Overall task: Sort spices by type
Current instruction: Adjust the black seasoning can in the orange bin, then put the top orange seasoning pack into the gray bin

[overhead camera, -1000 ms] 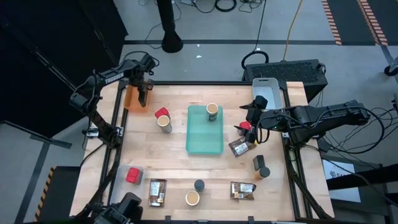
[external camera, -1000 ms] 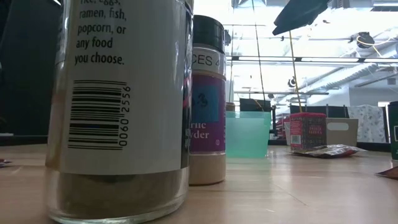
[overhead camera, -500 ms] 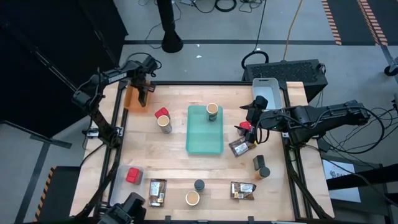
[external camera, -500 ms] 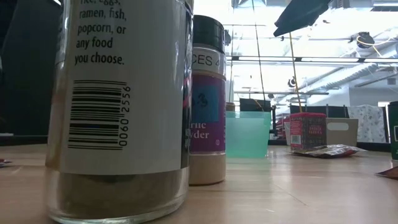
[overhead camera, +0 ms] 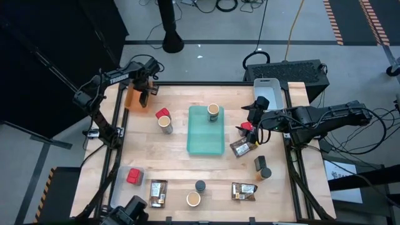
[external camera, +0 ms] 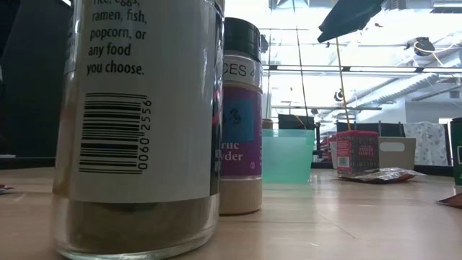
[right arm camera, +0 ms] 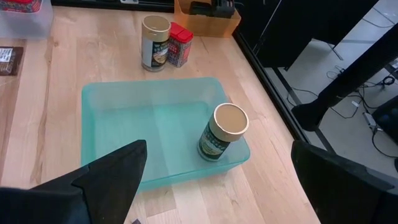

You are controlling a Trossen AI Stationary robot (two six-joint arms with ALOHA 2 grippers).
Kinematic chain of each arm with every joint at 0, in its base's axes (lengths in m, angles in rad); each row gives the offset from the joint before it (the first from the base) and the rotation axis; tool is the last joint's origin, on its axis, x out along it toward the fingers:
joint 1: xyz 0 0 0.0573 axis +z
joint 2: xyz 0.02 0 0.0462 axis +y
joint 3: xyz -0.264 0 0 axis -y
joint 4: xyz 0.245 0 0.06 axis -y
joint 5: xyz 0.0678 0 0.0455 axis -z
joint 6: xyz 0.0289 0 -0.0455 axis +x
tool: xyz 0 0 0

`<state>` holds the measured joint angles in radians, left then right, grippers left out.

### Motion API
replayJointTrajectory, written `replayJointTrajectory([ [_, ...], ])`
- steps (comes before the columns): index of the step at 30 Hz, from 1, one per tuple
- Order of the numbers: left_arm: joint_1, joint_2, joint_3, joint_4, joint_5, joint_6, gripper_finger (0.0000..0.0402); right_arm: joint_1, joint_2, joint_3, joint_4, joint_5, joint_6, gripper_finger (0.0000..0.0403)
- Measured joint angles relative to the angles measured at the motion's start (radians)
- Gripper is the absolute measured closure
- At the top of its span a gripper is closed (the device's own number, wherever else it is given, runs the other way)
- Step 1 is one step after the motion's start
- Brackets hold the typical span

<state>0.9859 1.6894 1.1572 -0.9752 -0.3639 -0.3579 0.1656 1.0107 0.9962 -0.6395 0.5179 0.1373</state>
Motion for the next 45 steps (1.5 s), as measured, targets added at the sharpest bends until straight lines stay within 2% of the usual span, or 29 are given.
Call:
replayJointTrajectory([
  [10,0.000,-0.017,0.039,-0.012,-0.063,0.049,0.0398,0.000,0.000,0.000,0.000,0.000,0.000,0.0018],
  [15,-0.014,-0.087,0.076,-0.015,-0.064,0.106,0.0398,0.000,0.000,0.000,0.000,0.000,0.018,0.0018],
  [18,-0.073,-0.170,0.077,-0.018,-0.064,0.131,0.0398,0.000,0.002,-0.001,0.002,0.001,0.033,0.0018],
  [22,-0.235,-0.294,0.077,0.022,-0.061,0.131,0.0398,0.000,0.005,-0.051,0.060,0.002,0.026,0.0018],
  [26,-0.482,-0.380,0.071,0.074,-0.058,0.130,0.0398,0.000,0.004,-0.100,0.116,0.002,0.055,0.0018],
  [30,-0.704,-0.416,0.044,0.115,-0.114,0.130,0.0398,0.000,0.005,-0.125,0.143,-0.001,0.137,0.0018],
  [36,-0.950,-0.436,-0.043,0.171,-0.148,0.168,0.0398,0.000,0.006,-0.127,0.145,-0.002,0.182,0.0018],
  [38,-1.018,-0.451,-0.092,0.240,-0.163,0.192,0.0398,0.000,0.006,-0.127,0.146,-0.002,0.184,0.0018],
  [42,-1.138,-0.495,-0.201,0.486,-0.165,0.265,0.0398,0.000,0.006,-0.127,0.144,-0.002,0.184,0.0018],
  [45,-1.220,-0.530,-0.279,0.676,-0.122,0.352,0.0398,0.000,0.006,-0.127,0.148,0.001,0.198,0.0018],
])
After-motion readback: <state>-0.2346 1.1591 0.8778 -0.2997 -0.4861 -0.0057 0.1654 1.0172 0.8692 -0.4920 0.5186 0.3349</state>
